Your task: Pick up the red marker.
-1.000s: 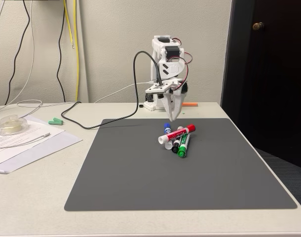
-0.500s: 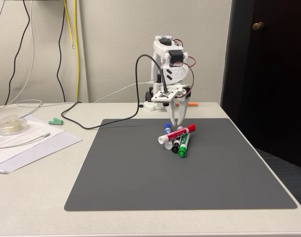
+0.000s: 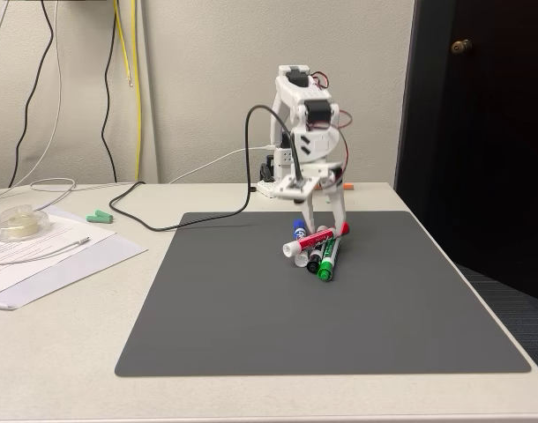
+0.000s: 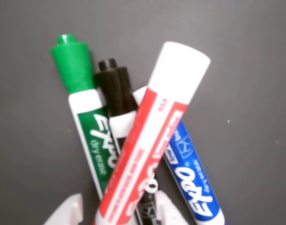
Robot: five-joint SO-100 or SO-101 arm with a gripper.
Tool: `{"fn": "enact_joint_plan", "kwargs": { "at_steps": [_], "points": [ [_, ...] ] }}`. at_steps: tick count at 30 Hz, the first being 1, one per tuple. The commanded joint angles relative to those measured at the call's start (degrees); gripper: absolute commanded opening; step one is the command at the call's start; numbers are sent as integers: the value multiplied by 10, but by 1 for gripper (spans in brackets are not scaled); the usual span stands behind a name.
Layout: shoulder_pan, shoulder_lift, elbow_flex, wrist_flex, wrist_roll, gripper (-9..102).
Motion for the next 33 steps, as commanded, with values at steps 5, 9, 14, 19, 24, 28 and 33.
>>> {"fn": "enact_joint_plan", "kwargs": {
  "at_steps": [5, 9, 14, 19, 24, 28, 33],
  "points": [
    [-8, -24, -17, -19, 9, 24],
    [-11, -25, -16, -23, 17, 17],
    [-12, -24, -16, -24, 22, 12],
    [-15, -22, -16, -25, 28, 8],
    [-12, -17, -16, -25, 28, 6],
    [-7, 8, -16, -12, 33, 6],
    [-9, 53, -13, -4, 65, 3]
  ]
}}
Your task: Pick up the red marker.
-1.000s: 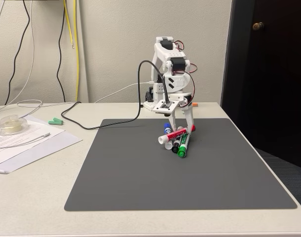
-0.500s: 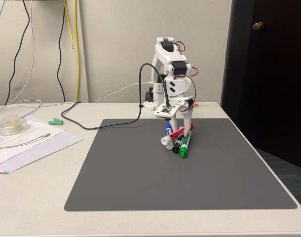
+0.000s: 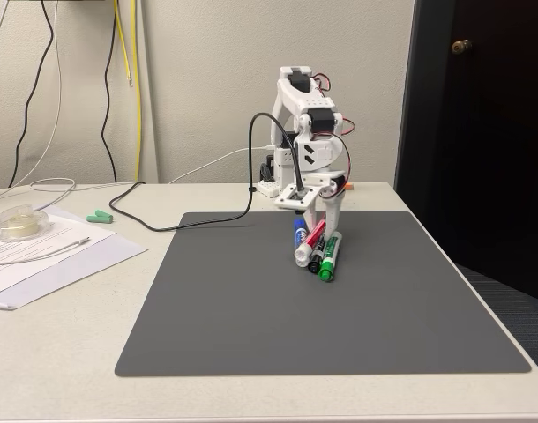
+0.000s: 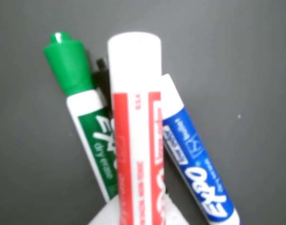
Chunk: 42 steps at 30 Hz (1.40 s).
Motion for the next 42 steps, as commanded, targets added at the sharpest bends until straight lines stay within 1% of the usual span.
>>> {"fn": "enact_joint_plan", "kwargs": {
  "at_steps": [1, 6, 8, 10, 17, 22, 25, 32, 38, 42],
  "points": [
    [-1, 63, -14, 6, 21, 3],
    [-3, 155, -7, 29, 58, 3],
    [-5, 207, 14, 27, 79, 3],
    [-9, 273, 56, 8, 105, 3],
    [-8, 612, 341, -177, 207, 3],
    [18, 768, 460, -249, 271, 3],
    [35, 811, 483, -267, 297, 3],
    [61, 839, 474, -288, 349, 3],
    [81, 854, 475, -297, 374, 3],
    [88, 855, 474, -300, 374, 3]
  ]
}}
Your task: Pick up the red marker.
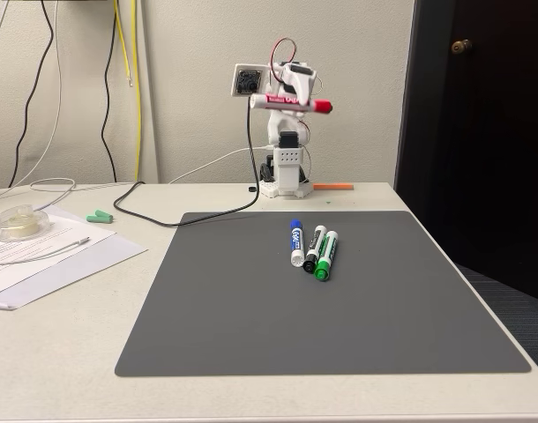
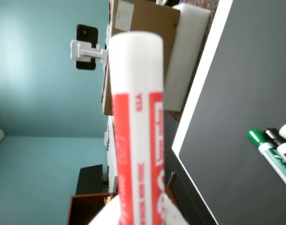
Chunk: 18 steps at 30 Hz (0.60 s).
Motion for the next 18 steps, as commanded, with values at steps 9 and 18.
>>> {"fn": "enact_joint_plan", "kwargs": {
  "at_steps": [9, 18],
  "points": [
    [27, 16, -4, -12, 11, 3],
    [36, 16, -2, -13, 11, 3]
  ]
}}
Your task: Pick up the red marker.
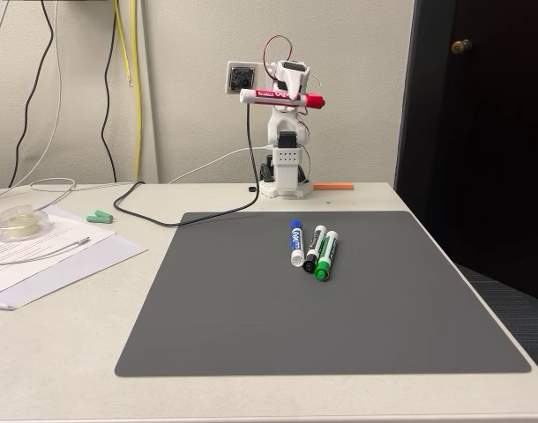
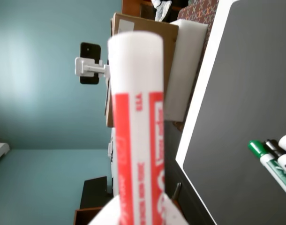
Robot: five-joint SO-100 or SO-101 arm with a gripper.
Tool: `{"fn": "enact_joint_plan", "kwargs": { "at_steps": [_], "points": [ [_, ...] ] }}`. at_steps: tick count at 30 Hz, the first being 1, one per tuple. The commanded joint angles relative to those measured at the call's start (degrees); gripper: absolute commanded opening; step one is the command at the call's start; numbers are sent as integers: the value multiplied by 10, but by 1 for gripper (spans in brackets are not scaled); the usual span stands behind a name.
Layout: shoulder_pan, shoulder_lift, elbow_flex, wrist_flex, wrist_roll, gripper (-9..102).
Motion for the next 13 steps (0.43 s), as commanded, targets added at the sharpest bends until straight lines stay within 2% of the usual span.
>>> {"fn": "enact_joint_plan", "kwargs": {
  "at_steps": [1, 13],
  "points": [
    [3, 8, -2, -10, 2, 3],
    [6, 8, -1, -9, 4, 3]
  ]
}}
